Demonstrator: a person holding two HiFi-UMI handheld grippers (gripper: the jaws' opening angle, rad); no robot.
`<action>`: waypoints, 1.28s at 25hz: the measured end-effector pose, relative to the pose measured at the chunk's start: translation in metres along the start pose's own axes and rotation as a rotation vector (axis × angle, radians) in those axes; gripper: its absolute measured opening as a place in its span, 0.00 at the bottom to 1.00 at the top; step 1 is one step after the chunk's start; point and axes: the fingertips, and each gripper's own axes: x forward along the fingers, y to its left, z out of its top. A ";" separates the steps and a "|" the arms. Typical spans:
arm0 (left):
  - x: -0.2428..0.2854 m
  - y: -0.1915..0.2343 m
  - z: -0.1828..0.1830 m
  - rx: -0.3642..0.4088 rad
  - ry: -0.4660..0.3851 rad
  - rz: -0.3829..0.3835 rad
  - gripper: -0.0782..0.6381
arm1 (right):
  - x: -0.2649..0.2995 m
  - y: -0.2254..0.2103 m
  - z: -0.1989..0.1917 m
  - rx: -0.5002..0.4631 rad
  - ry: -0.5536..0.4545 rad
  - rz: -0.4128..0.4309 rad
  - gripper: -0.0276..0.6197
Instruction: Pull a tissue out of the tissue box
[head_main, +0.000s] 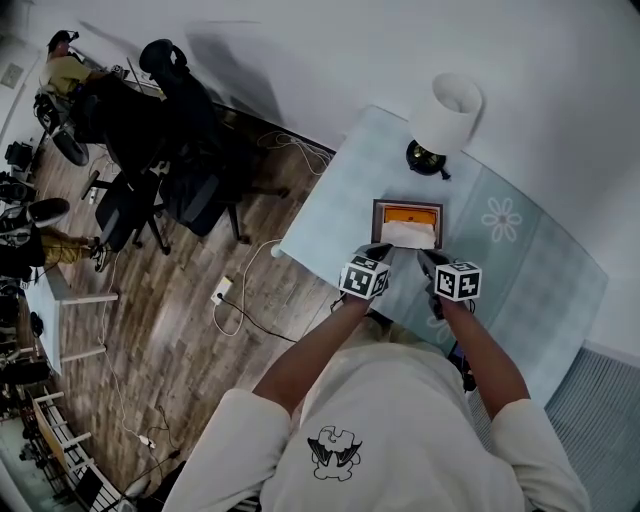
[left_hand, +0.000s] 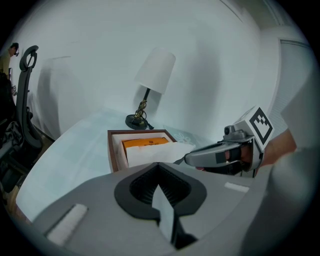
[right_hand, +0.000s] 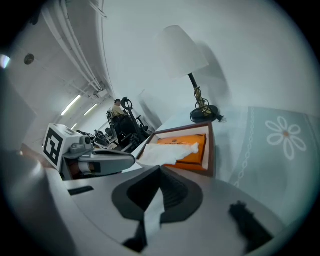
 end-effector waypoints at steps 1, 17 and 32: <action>0.000 -0.001 0.001 0.000 -0.002 -0.001 0.12 | -0.001 0.001 0.001 -0.016 0.000 -0.006 0.06; -0.028 0.001 0.019 0.047 -0.076 0.030 0.12 | -0.043 0.038 0.027 -0.113 -0.100 0.038 0.06; -0.088 -0.037 0.057 0.022 -0.215 0.046 0.12 | -0.112 0.090 0.064 -0.201 -0.264 0.037 0.06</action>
